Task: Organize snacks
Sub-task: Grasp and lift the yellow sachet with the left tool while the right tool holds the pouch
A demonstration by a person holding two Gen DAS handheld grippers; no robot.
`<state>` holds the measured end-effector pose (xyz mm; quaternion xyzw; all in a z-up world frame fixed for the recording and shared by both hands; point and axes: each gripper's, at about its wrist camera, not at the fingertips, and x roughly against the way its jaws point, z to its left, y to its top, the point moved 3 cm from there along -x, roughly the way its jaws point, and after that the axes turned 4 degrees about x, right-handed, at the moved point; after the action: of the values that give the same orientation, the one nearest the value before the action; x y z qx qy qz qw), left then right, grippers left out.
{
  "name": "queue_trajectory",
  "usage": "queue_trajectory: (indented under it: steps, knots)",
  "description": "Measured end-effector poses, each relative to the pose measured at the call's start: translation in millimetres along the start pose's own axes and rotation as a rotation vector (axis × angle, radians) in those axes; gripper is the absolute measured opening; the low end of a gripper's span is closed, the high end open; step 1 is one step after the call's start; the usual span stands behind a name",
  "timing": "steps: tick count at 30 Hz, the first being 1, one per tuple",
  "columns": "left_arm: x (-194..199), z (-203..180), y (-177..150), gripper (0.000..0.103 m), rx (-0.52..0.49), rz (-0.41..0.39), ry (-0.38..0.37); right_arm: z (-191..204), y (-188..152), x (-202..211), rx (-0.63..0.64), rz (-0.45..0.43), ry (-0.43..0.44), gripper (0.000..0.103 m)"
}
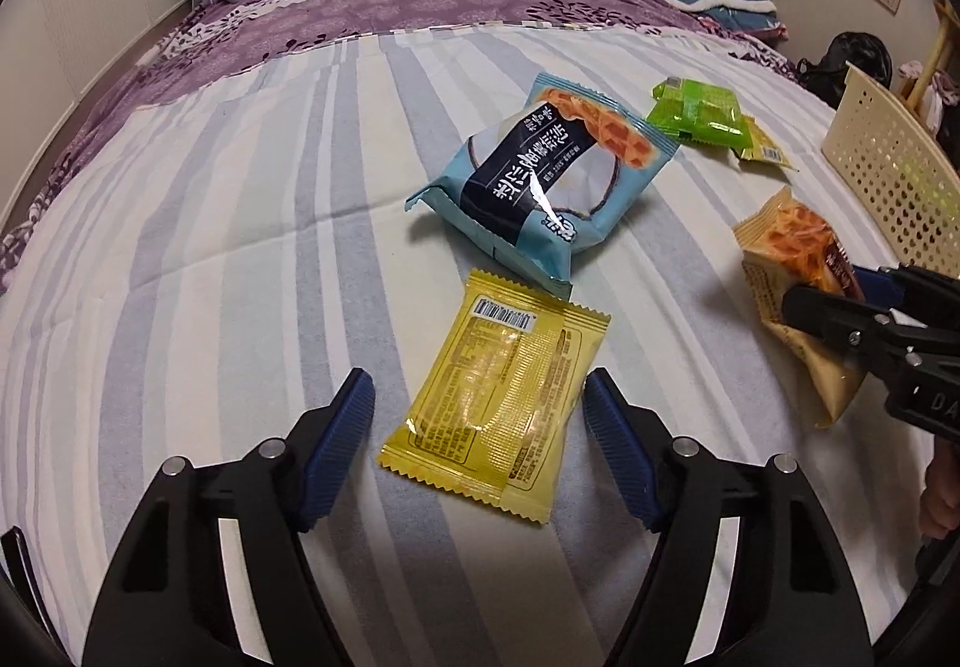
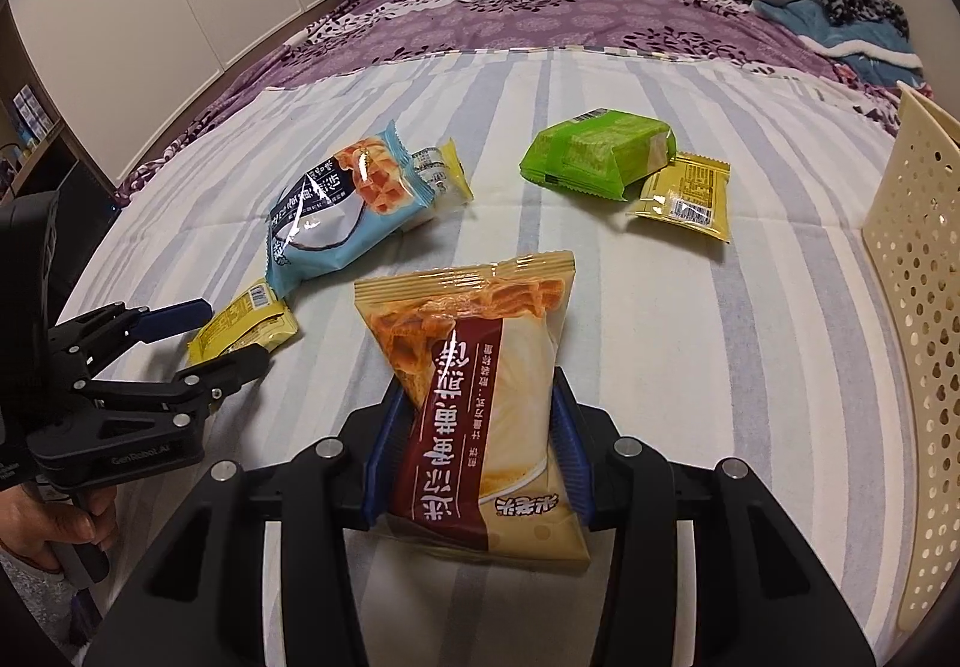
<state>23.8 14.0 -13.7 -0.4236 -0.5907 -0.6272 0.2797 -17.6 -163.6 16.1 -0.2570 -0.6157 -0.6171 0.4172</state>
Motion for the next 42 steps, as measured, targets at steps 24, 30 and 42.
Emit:
queue_trajectory:
  steps: [24, 30, 42]
  knots:
    - [34.5, -4.2, 19.2, 0.031, 0.066, -0.07, -0.003, -10.7, 6.1, 39.2, -0.006, -0.122, 0.004, 0.045]
    - [19.6, -0.6, 5.9, 0.062, 0.059, -0.023, 0.02, -20.3, 0.6, 38.5, -0.033, -0.117, -0.001, 0.045]
    - [3.7, 12.5, -1.6, 0.062, 0.045, -0.006, 0.045, -20.2, 1.7, 36.0, -0.03, -0.114, 0.007, 0.045]
